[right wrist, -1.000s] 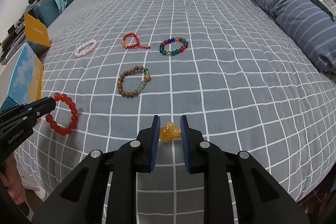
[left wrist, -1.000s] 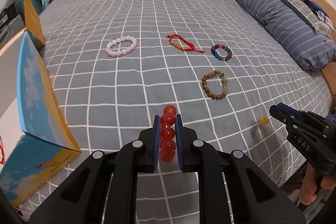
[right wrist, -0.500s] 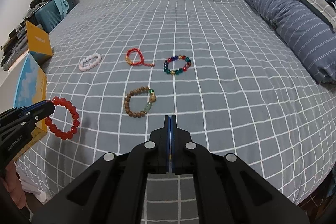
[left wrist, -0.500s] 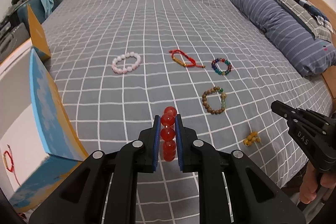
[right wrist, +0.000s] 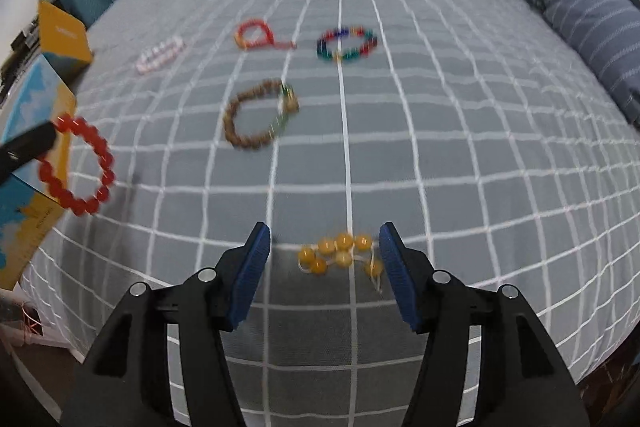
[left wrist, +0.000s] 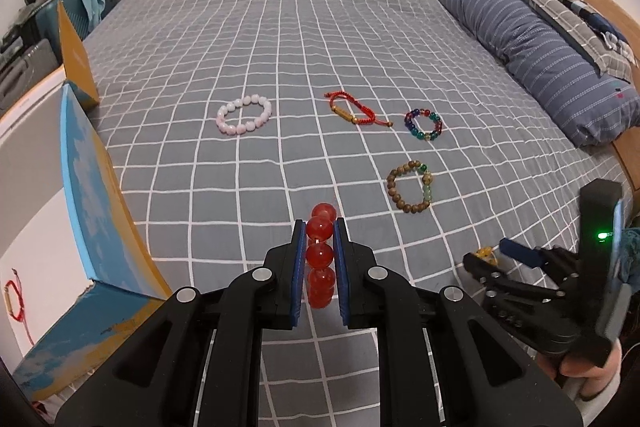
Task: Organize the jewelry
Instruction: 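Lift both held items and carry them toward the white box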
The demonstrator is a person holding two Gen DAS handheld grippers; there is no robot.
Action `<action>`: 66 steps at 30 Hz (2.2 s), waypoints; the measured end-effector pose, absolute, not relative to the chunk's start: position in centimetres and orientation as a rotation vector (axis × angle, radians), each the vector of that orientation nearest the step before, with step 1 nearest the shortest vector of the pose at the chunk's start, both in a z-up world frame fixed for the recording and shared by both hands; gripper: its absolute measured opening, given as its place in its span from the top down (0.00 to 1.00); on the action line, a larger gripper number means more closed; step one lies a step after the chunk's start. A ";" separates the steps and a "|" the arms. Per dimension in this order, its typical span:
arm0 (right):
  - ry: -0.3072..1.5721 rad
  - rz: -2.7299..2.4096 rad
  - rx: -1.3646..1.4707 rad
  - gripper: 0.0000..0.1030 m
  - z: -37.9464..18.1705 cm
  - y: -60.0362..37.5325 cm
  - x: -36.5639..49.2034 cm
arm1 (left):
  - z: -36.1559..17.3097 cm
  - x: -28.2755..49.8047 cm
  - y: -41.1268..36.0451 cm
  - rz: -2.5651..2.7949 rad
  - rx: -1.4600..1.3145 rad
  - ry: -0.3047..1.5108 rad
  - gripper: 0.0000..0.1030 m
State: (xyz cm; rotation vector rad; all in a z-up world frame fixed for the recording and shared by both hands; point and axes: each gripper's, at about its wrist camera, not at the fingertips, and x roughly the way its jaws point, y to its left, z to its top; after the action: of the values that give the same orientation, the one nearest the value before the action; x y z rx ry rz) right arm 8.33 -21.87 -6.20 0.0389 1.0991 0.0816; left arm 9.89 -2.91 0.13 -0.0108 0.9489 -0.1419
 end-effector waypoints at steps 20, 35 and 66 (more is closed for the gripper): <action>1.012 0.040 0.041 0.91 -1.9 -22.3 9.6 | 2.0 10.1 -2.0 -0.117 -0.017 0.918 0.88; 0.897 0.071 0.035 0.91 4.3 -20.6 11.2 | 5.6 10.9 0.1 -0.062 -0.028 0.873 0.88; 0.765 0.500 -0.142 0.91 12.9 1.5 10.6 | 12.7 4.8 16.5 0.268 -0.171 0.788 0.87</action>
State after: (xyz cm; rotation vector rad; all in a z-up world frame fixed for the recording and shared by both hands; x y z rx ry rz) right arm 10.62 1.53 12.88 -0.1424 0.7654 0.4997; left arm 4.81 16.48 12.73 -0.1714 0.7875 0.2678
